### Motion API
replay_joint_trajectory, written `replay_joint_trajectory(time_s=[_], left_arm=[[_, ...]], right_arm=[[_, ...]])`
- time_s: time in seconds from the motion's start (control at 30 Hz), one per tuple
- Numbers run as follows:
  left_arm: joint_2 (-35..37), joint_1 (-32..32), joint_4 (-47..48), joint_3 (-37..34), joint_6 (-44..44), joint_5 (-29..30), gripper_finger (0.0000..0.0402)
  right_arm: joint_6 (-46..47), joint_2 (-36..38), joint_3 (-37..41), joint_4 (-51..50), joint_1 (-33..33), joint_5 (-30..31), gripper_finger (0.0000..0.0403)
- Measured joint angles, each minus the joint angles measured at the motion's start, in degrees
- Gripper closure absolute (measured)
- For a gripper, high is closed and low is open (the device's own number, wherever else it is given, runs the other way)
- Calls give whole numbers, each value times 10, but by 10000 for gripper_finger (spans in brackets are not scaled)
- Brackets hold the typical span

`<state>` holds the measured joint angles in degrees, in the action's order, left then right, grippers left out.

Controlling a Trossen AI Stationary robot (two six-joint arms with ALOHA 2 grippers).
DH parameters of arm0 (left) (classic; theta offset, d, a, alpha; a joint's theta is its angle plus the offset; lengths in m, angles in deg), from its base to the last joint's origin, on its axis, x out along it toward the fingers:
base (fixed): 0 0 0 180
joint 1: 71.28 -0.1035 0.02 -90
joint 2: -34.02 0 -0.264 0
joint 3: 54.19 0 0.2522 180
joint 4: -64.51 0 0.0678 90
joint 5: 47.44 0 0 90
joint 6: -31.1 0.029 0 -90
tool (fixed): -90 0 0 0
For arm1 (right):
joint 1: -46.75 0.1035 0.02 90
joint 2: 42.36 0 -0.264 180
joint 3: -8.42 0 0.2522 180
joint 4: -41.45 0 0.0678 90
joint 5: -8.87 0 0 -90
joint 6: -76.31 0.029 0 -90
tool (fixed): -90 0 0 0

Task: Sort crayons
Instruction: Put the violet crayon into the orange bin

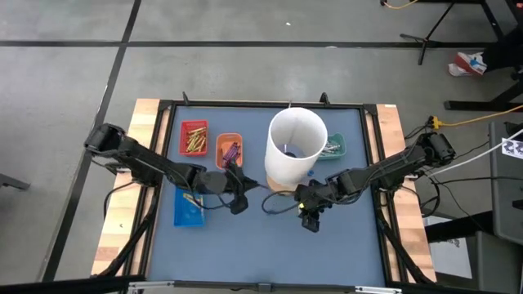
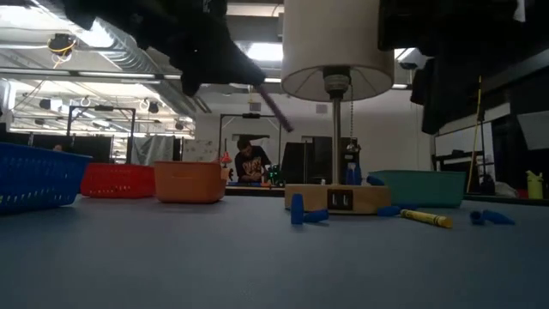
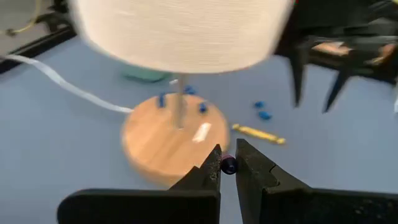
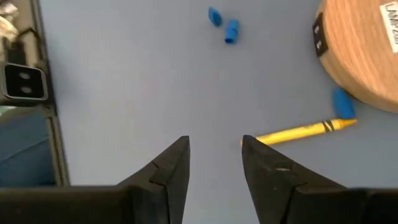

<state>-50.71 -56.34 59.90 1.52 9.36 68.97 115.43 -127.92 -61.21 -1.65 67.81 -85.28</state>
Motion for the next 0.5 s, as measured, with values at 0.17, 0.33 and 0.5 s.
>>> replay_joint_trajectory(time_s=[0.17,0.33,0.5], left_arm=[[61,-32,105,0,0,3,391],[113,-62,176,0,0,50,391],[145,-90,265,1,-1,112,391]], right_arm=[[24,0,0,-9,38,49,258],[67,-1,0,-9,81,110,258],[143,-7,0,-8,123,221,258]])
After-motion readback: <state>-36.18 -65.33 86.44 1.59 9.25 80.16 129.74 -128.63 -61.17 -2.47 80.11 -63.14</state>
